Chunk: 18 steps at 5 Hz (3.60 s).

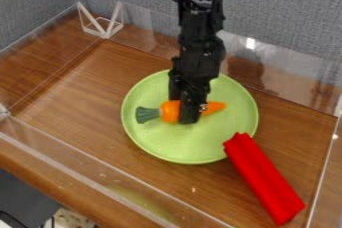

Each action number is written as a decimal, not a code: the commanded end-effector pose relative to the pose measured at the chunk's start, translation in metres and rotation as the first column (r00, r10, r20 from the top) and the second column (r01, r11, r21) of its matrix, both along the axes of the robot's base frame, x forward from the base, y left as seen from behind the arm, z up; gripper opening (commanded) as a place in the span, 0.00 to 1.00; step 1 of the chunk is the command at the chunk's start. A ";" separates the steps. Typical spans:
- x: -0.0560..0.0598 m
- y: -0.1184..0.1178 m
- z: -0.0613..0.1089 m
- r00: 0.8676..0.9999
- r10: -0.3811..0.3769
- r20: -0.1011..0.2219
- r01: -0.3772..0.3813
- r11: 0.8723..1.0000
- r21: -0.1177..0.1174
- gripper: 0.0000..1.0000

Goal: Move the carrot from the green plate to the table

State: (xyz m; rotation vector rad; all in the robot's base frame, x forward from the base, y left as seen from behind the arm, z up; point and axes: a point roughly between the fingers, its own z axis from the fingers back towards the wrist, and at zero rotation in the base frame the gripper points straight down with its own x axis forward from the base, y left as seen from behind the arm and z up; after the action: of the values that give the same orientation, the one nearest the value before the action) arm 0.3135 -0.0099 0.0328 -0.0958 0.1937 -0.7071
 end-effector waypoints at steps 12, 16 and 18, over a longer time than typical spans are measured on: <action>0.007 0.146 0.026 0.892 0.443 0.088 -0.451 0.887 0.101 0.00; 0.032 0.159 0.003 0.960 0.270 0.079 -0.278 0.955 0.101 0.00; 0.042 0.167 -0.002 0.944 0.322 0.068 -0.328 0.940 0.097 1.00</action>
State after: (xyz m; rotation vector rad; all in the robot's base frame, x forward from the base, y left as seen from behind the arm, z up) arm 0.3542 0.1494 0.0256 -0.0151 0.1819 -0.3850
